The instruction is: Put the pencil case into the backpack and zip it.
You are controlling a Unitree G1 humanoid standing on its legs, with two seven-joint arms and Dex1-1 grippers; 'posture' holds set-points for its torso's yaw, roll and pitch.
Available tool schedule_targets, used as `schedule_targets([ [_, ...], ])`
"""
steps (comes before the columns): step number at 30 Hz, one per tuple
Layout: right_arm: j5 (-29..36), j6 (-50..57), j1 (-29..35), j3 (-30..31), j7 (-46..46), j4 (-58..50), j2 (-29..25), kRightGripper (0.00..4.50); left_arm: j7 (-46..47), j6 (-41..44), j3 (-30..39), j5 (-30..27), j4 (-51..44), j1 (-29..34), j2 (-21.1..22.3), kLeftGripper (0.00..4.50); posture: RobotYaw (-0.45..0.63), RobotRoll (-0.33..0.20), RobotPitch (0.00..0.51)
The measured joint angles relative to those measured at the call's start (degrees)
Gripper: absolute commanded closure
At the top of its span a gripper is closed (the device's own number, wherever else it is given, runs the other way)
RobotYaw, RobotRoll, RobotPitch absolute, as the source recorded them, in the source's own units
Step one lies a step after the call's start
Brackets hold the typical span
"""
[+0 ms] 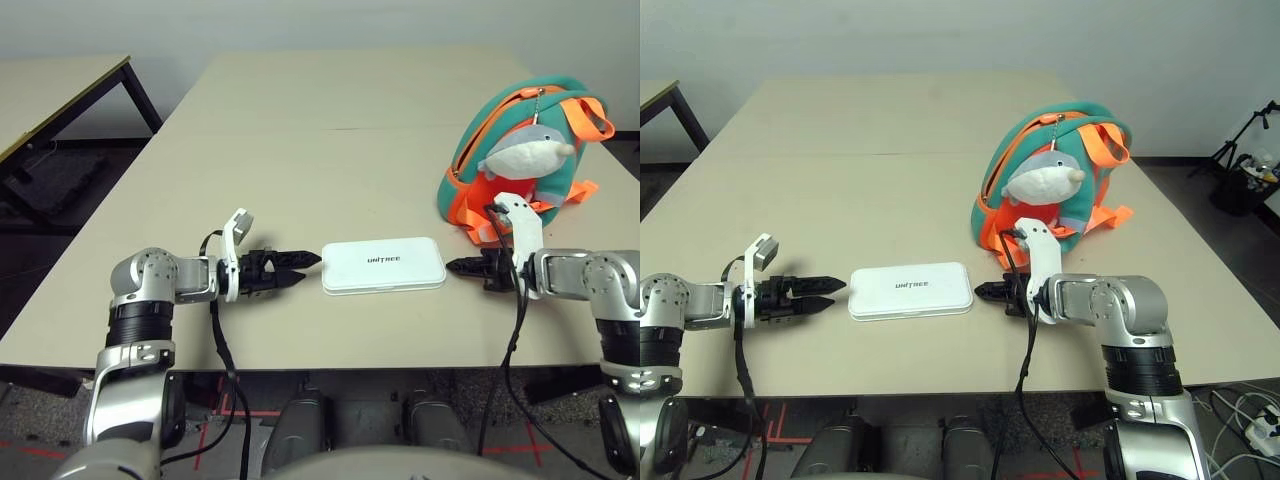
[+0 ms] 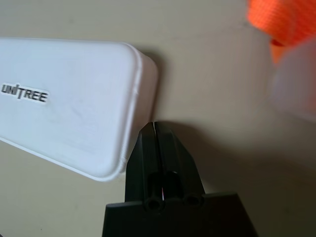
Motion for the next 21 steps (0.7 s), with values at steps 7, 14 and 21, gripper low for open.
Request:
schedule_targets([
  [7, -2.27, -1.48, -1.16, 1.83, 0.44, 0.81, 1.71, 4.48, -1.97, -1.09, -2.02, 1.97, 3.72, -2.38, -1.40, 0.00, 0.07, 0.000, 0.031],
  [14, -2.89, -1.52, -2.20, 2.31, 0.49, 0.78, 4.68, 4.48, -3.52, -0.64, -3.36, 2.74, 4.09, -2.69, -1.97, 0.00, 0.06, 0.000, 0.027],
  [21, -3.64, -1.42, -3.48, 3.14, 0.48, 0.69, 7.35, 4.48, -4.90, -0.59, -3.62, 2.71, 2.84, -1.47, -1.81, 0.00, 0.07, 0.000, 0.026],
])
